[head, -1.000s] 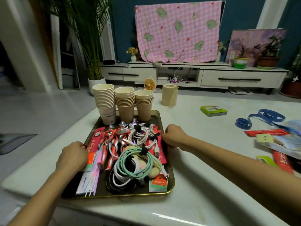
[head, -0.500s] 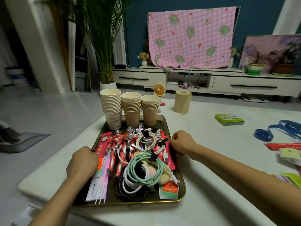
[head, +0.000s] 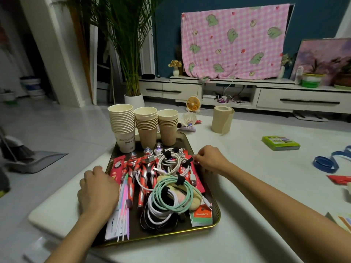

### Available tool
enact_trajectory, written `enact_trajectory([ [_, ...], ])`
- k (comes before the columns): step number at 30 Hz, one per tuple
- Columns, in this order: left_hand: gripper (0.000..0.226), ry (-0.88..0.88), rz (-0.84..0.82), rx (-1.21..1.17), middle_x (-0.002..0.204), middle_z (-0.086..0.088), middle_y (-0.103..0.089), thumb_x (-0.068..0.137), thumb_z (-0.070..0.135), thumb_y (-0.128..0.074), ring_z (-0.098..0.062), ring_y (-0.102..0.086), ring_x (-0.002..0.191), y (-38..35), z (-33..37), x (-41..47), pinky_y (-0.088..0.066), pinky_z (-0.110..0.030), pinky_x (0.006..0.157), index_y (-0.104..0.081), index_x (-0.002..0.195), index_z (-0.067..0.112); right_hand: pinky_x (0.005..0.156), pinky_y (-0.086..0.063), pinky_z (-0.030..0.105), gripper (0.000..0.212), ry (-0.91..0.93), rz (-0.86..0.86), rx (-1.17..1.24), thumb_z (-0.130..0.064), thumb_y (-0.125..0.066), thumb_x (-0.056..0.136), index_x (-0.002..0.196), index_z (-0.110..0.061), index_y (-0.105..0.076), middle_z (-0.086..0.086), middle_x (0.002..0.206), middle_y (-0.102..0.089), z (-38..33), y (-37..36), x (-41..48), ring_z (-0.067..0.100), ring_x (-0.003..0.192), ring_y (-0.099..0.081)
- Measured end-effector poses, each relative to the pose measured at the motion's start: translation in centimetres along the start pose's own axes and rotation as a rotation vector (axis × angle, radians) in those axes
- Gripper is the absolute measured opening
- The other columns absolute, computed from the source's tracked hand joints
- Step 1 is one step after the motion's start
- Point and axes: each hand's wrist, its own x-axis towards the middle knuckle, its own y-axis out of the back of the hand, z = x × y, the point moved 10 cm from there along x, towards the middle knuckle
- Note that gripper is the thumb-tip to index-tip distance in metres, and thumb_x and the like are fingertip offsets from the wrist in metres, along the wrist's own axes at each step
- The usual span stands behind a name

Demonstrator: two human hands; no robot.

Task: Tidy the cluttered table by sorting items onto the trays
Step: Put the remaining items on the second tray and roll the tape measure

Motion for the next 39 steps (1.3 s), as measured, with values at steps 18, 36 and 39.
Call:
enact_trajectory([
  [18, 0.033, -0.244, -0.021, 0.069, 0.132, 0.002, -0.041, 0.099, 0.024, -0.029, -0.016, -0.037, 0.120, -3.0, 3.2, 0.8, -0.031, -0.028, 0.097, -0.043, 0.128, 0.019, 0.114, -0.007, 0.044, 0.046, 0.242, 0.109, -0.729, -0.010, -0.047, 0.089, 0.134, -0.013, -0.046, 0.010, 0.146, -0.035, -4.4, -0.5, 13.4, 0.026, 0.140, -0.017],
  [36, 0.031, -0.224, -0.092, 0.083, 0.127, -0.012, -0.047, 0.097, 0.019, -0.034, -0.028, -0.040, 0.117, -2.2, 3.8, 0.1, -0.035, -0.039, 0.094, -0.050, 0.120, 0.007, 0.093, -0.036, 0.022, 0.031, 0.420, 0.070, 0.078, -0.003, -0.047, 0.090, 0.113, -0.009, -0.067, 0.004, 0.127, -0.060, -6.4, 0.2, -2.6, 0.020, 0.117, -0.053],
  [39, 0.031, -0.221, -0.085, 0.051, 0.125, -0.013, -0.049, 0.098, 0.019, -0.032, -0.029, -0.041, 0.116, -2.1, 3.8, 0.0, -0.036, -0.041, 0.094, -0.053, 0.118, 0.006, 0.101, -0.033, 0.025, 0.034, 0.372, -0.001, 0.197, -0.005, -0.044, 0.089, 0.112, -0.012, -0.068, 0.002, 0.137, -0.051, -6.0, 1.1, -2.5, 0.017, 0.127, -0.045],
])
